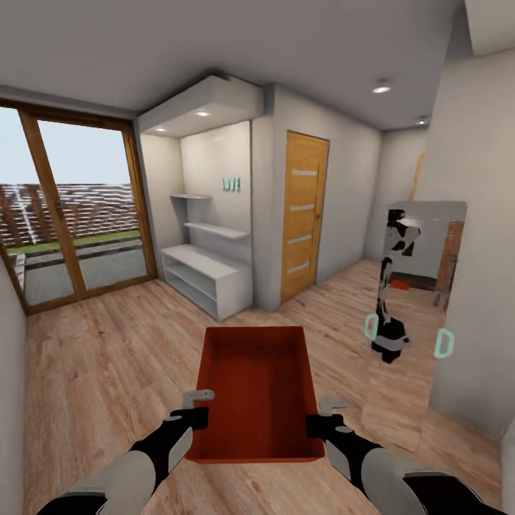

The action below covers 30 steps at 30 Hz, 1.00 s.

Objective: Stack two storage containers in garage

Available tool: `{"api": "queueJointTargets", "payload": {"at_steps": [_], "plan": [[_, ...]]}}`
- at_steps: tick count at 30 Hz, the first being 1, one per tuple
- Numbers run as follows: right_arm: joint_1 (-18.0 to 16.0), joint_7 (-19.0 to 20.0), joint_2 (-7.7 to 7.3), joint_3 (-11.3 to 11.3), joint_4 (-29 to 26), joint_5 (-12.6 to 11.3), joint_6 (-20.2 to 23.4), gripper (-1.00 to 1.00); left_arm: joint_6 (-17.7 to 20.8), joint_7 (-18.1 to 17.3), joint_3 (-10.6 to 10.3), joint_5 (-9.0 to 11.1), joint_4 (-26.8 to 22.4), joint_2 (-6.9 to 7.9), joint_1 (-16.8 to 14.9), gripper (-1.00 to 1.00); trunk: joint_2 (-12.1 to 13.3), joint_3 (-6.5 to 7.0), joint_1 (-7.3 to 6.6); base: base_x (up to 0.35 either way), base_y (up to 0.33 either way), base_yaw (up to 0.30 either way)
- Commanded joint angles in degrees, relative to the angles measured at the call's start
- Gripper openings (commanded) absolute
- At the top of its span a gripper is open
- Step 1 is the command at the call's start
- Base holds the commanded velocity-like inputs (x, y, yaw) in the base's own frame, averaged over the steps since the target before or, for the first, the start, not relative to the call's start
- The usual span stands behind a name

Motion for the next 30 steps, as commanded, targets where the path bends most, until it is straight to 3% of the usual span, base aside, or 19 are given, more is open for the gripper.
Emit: {"api": "queueJointTargets", "payload": {"at_steps": [1, 30], "plan": [[-0.02, -0.31, -0.45, -0.49, 0.26, -0.34, -0.28, -1.00, 0.34, 1.34, 1.49, -0.86, -0.33, 0.28, -0.02, -1.00, -0.03, -0.01, 0.05, 0.323, 0.000, 0.046], [-0.02, -0.31, -0.46, -0.49, 0.26, -0.31, -0.30, -1.00, 0.35, 1.34, 1.49, -0.86, -0.33, 0.31, 0.00, -1.00, -0.03, -0.01, 0.05, 0.323, 0.000, 0.004]]}}
